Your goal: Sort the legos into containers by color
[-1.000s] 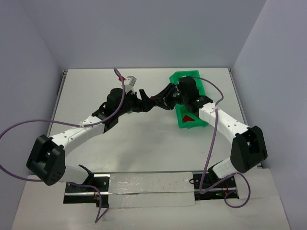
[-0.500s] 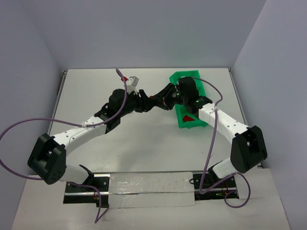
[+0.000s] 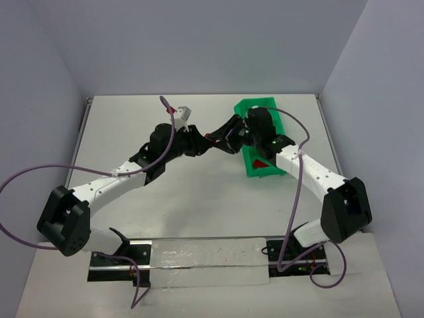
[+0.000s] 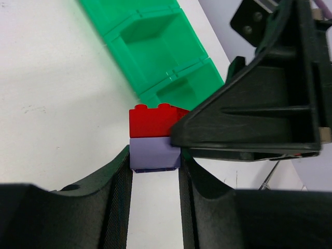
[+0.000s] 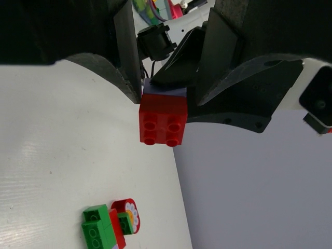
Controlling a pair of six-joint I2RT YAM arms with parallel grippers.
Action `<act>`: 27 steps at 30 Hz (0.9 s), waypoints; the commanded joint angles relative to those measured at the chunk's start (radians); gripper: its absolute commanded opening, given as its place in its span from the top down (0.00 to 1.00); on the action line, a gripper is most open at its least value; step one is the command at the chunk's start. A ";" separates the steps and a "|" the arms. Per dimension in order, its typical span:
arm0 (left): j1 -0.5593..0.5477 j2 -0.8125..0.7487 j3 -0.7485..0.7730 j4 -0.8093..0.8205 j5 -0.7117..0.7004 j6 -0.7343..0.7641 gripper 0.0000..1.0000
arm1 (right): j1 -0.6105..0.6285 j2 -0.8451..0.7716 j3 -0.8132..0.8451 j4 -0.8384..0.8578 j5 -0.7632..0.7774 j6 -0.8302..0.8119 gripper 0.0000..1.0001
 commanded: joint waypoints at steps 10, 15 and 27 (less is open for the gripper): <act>0.002 -0.062 -0.004 -0.006 0.035 0.035 1.00 | -0.029 -0.005 0.047 0.037 -0.040 -0.080 0.40; 0.002 -0.060 0.001 -0.006 0.043 0.037 1.00 | -0.028 0.017 0.052 0.058 -0.061 -0.077 0.43; 0.002 -0.072 -0.002 -0.017 0.039 0.044 1.00 | -0.036 0.018 0.038 0.067 -0.052 -0.068 1.00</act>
